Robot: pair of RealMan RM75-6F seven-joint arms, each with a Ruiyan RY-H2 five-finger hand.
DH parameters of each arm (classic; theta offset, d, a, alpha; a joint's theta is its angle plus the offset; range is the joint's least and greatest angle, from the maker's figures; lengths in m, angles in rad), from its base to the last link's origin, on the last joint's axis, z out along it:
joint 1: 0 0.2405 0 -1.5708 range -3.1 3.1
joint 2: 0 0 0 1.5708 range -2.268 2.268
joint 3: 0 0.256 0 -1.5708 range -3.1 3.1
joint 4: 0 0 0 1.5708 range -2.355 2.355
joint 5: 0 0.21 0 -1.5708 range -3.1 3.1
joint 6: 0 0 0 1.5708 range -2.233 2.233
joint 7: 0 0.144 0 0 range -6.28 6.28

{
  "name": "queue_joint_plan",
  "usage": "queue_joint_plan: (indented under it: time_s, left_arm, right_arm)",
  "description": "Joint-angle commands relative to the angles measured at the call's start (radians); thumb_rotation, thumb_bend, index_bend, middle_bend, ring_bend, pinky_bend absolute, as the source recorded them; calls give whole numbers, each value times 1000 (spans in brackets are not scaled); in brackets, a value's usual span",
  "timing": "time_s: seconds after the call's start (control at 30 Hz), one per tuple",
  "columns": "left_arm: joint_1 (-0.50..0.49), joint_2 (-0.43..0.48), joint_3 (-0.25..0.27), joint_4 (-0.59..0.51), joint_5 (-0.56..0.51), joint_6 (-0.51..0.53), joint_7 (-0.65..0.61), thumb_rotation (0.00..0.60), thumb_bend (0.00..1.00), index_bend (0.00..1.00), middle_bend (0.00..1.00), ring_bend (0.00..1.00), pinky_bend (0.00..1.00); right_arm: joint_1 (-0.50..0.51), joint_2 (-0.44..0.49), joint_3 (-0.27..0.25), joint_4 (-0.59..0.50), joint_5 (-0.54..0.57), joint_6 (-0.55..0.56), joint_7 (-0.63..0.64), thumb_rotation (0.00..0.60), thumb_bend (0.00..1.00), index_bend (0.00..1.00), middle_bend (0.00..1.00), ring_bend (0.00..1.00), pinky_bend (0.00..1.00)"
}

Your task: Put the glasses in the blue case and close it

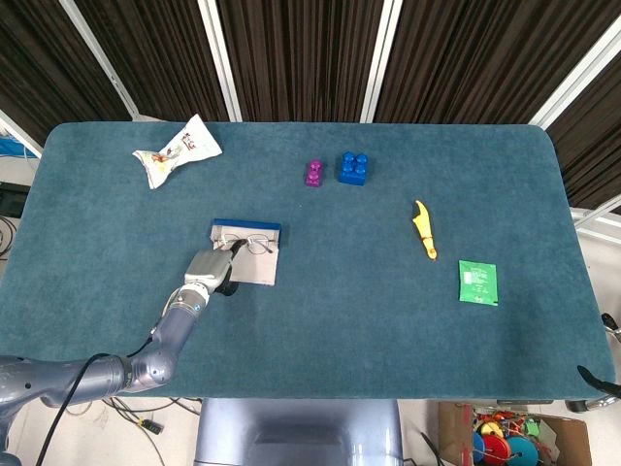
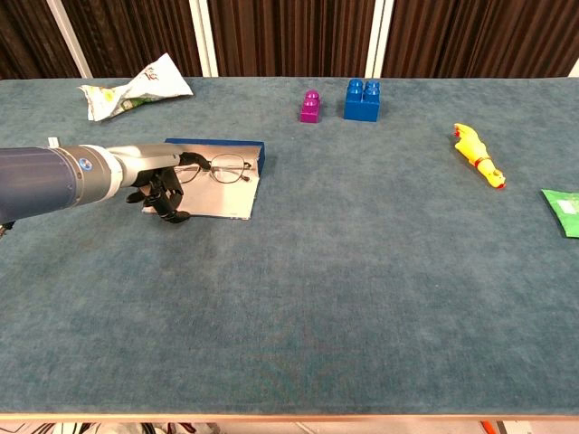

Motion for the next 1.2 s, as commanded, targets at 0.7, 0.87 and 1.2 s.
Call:
queue_joint_plan:
  time_s: [0.7,0.87,1.2]
  left_arm:
    - [-63,-69,-47,137,-85,-14,77,600,372,13,741,768,840]
    - [-69,-75,-50,146,-91,-11,91,600,372,13,740,768,840]
    - [-30,-1,-21,-8,3,67,98,600,372,0,741,767,840]
  right_arm:
    - [1,3,1,-4,10,-6,1,600,154,0,25,126,237]
    - [1,3,2,-5,12,-7,1,600,155,0,25,126,237]
    - [0,3,2,-5,10,-5,2,600,155,0,25,125,237]
